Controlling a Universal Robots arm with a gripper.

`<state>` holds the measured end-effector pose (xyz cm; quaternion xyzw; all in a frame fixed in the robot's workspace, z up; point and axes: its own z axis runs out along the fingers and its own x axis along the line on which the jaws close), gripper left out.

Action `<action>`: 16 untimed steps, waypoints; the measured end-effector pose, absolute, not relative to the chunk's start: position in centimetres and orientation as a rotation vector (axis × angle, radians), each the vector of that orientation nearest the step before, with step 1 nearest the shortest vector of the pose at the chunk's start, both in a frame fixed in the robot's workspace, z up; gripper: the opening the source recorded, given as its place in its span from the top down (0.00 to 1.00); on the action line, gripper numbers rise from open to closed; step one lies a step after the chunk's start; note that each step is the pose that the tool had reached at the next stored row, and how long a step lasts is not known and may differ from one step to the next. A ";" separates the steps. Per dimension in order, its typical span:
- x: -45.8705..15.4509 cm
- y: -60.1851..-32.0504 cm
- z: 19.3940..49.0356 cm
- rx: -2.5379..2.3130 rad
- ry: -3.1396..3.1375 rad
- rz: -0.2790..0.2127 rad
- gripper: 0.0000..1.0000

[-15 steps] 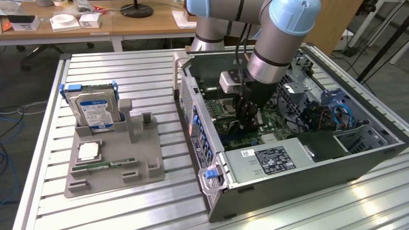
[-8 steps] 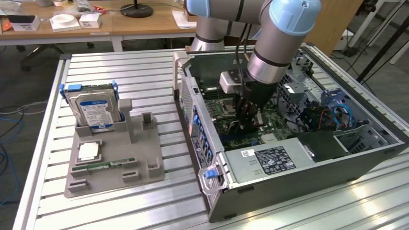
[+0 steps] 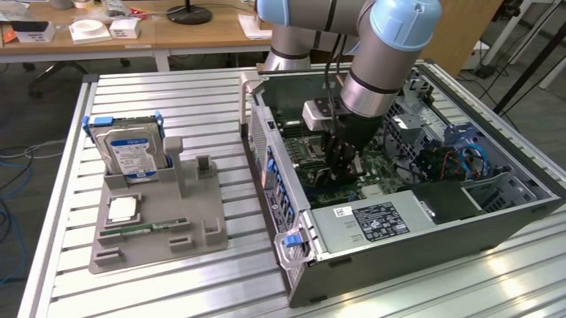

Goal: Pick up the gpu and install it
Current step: 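Insert the gpu into the slot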

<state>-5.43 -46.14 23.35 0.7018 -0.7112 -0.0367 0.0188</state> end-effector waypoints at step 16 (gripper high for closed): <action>-5.5 -46.1 23.1 2.178 -2.208 -0.113 0.74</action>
